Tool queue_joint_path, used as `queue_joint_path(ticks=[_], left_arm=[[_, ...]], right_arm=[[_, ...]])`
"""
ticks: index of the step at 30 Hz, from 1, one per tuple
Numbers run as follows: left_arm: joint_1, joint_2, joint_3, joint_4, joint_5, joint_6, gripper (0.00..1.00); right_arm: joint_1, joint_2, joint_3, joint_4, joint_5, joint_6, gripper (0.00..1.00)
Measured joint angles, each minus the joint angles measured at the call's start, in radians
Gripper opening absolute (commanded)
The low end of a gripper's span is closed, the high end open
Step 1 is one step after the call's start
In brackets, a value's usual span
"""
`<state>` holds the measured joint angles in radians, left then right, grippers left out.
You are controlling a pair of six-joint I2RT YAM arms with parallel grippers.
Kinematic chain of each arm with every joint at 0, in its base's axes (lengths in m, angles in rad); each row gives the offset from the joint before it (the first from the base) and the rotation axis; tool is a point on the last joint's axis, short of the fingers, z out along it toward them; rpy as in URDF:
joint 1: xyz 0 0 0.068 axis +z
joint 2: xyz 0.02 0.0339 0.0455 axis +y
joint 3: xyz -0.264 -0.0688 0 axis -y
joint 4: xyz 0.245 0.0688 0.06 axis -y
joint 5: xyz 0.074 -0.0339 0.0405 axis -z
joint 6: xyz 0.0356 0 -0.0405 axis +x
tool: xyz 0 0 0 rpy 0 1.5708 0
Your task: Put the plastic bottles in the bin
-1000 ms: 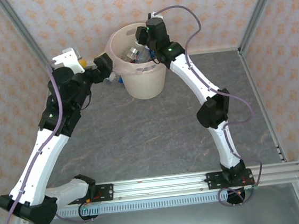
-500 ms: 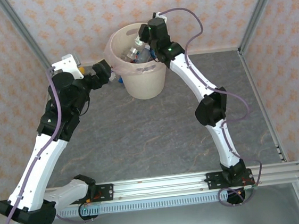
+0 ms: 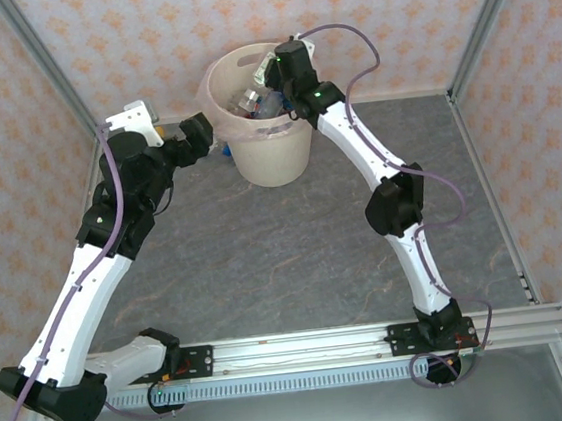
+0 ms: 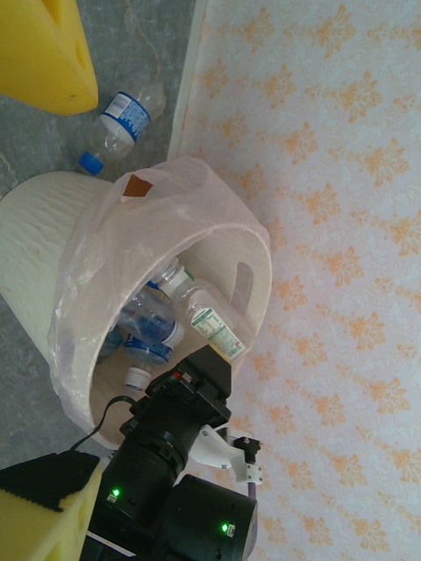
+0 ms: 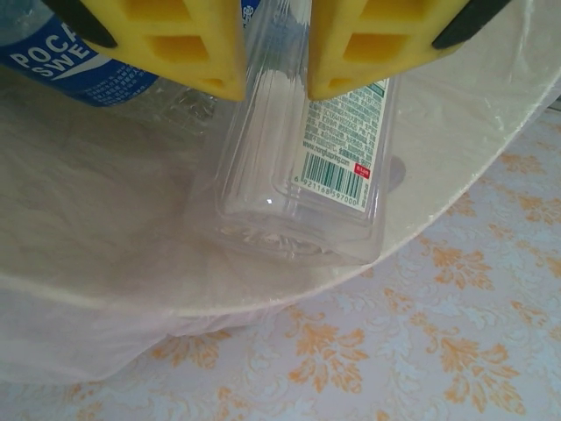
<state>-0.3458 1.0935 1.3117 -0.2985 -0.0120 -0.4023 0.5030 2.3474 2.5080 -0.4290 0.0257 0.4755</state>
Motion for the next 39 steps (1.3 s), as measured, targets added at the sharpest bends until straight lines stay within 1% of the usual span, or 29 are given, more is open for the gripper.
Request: queue_joint_path(ticks=[5, 10, 12, 15, 18, 22, 28, 31, 32, 33, 39], left_arm=[[0.000, 0.003, 0.000, 0.000, 0.005, 0.003, 0.99], [0.000, 0.035, 0.000, 0.002, 0.007, 0.010, 0.99], [0.002, 0.070, 0.024, -0.005, 0.015, 0.010, 0.99], [0.002, 0.137, 0.068, -0.001, 0.036, 0.010, 0.99], [0.002, 0.159, 0.070, -0.003, 0.055, 0.010, 0.99], [0.002, 0.156, 0.071, -0.005, 0.061, 0.010, 0.99], [0.003, 0.152, 0.072, -0.024, 0.061, 0.010, 0.99], [0.009, 0.139, 0.072, -0.038, 0.060, 0.010, 0.99], [0.014, 0.134, 0.072, -0.040, 0.060, 0.010, 0.99], [0.014, 0.127, 0.072, -0.043, 0.060, 0.010, 0.99], [0.014, 0.109, 0.071, -0.045, 0.060, 0.010, 0.99]], right_arm=[[0.000, -0.021, 0.000, 0.018, -0.021, -0.005, 0.25], [0.000, -0.051, 0.000, 0.048, -0.047, -0.008, 0.30], [0.000, -0.061, 0.000, 0.058, -0.048, -0.022, 0.31], [0.000, -0.071, 0.000, 0.079, -0.046, -0.043, 0.31], [0.000, -0.072, 0.000, 0.117, -0.045, -0.061, 0.29], [-0.005, -0.057, 0.006, 0.178, -0.050, -0.068, 0.28], [-0.020, 0.023, 0.031, 0.256, -0.052, -0.068, 0.28], [-0.027, 0.063, 0.032, 0.251, -0.051, -0.053, 0.27], [-0.028, 0.069, 0.031, 0.245, -0.047, -0.047, 0.29], [-0.030, 0.070, 0.031, 0.227, -0.043, -0.037, 0.31], [-0.028, 0.054, 0.030, 0.113, -0.013, -0.003, 0.31]])
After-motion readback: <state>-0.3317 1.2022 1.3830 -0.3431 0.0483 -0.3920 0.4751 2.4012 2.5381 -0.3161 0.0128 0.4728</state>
